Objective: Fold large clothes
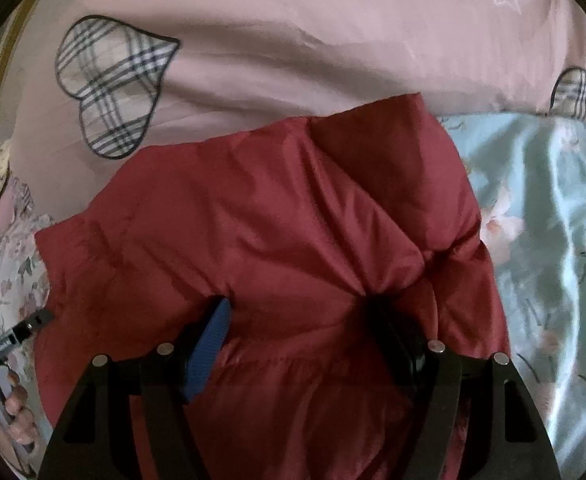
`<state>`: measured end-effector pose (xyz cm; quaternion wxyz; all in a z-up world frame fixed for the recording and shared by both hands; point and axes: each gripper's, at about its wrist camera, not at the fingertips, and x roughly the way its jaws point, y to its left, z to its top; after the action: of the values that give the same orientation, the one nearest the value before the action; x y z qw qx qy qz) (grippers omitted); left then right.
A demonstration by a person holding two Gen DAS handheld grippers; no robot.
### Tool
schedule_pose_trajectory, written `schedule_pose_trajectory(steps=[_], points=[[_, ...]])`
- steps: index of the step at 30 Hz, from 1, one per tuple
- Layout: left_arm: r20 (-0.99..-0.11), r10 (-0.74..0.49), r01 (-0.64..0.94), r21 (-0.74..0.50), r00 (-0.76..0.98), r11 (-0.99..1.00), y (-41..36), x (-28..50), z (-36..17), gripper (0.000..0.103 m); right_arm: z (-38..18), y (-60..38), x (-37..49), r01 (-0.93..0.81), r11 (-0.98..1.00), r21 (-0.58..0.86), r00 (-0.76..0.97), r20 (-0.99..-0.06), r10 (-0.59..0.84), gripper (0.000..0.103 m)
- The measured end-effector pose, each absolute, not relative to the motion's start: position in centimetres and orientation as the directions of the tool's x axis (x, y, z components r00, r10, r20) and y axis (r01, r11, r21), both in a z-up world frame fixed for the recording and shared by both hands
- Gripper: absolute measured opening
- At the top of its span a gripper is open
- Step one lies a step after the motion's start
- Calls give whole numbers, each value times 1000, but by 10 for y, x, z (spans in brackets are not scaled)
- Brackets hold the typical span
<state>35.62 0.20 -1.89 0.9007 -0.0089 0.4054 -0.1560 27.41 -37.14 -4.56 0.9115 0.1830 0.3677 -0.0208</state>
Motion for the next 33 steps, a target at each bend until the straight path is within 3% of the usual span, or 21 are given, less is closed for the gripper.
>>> schedule_pose_trajectory(steps=[12, 20, 27, 33], points=[[-710, -343, 269, -220, 616, 938, 46, 334, -23, 63, -25, -375, 223, 136, 927, 348, 746, -652, 136, 74], [-705, -411, 253, -324, 578, 912, 71, 334, -37, 69, -20, -390, 187, 138, 923, 359, 750, -647, 139, 84], [-683, -517, 208, -486, 516, 849, 93, 342, -57, 69, -29, -412, 172, 170, 904, 392, 740, -657, 146, 85], [-662, -575, 205, -553, 480, 808, 94, 344, -65, 69, -42, -430, 173, 199, 850, 488, 742, -641, 194, 85]])
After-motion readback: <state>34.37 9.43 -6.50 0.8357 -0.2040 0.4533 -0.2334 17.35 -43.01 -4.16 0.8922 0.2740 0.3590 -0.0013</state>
